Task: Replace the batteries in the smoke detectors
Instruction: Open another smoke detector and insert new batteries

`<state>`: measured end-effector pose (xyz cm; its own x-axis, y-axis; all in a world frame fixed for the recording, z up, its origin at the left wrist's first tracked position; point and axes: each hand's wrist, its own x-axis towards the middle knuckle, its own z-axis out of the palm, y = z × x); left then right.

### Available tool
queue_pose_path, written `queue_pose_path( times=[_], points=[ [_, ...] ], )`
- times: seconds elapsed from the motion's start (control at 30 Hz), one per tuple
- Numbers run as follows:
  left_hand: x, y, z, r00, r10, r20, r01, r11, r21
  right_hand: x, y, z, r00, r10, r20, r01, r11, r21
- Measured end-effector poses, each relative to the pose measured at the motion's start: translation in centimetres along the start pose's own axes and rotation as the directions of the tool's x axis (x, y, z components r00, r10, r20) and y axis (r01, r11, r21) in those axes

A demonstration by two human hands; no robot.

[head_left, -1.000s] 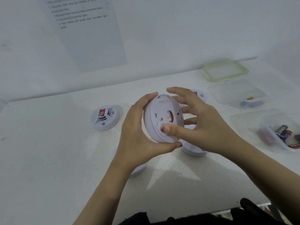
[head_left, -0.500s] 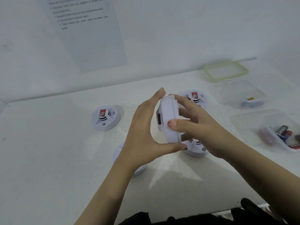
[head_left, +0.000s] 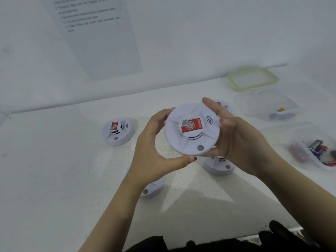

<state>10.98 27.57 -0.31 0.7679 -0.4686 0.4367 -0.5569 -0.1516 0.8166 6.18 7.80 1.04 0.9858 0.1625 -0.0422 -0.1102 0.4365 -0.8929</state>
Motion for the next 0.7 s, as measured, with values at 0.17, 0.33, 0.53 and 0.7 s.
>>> queue_pose_path(
  times=[0.17,0.33,0.53,0.7],
  points=[
    [-0.1,0.0,0.0,0.997,-0.056,0.043,0.059,0.996,-0.067,-0.5,0.3,-0.3,0.996,-0.073,0.048,0.084,0.956,-0.281],
    [-0.2,-0.4,0.1,0.978,-0.175,0.115,0.194,0.965,-0.174,-0.3,0.9,-0.7,0.996,-0.071,0.049,0.084,0.918,-0.387],
    [-0.5,-0.7,0.7,0.961,-0.247,0.121,0.266,0.947,-0.182,-0.4,1.8,-0.8,0.995,-0.102,0.0,0.093,0.905,-0.415],
    [-0.7,-0.9,1.0,0.951,-0.285,0.122,0.304,0.933,-0.194,-0.3,2.3,-0.9,0.994,-0.111,0.001,0.102,0.902,-0.419]
  ],
)
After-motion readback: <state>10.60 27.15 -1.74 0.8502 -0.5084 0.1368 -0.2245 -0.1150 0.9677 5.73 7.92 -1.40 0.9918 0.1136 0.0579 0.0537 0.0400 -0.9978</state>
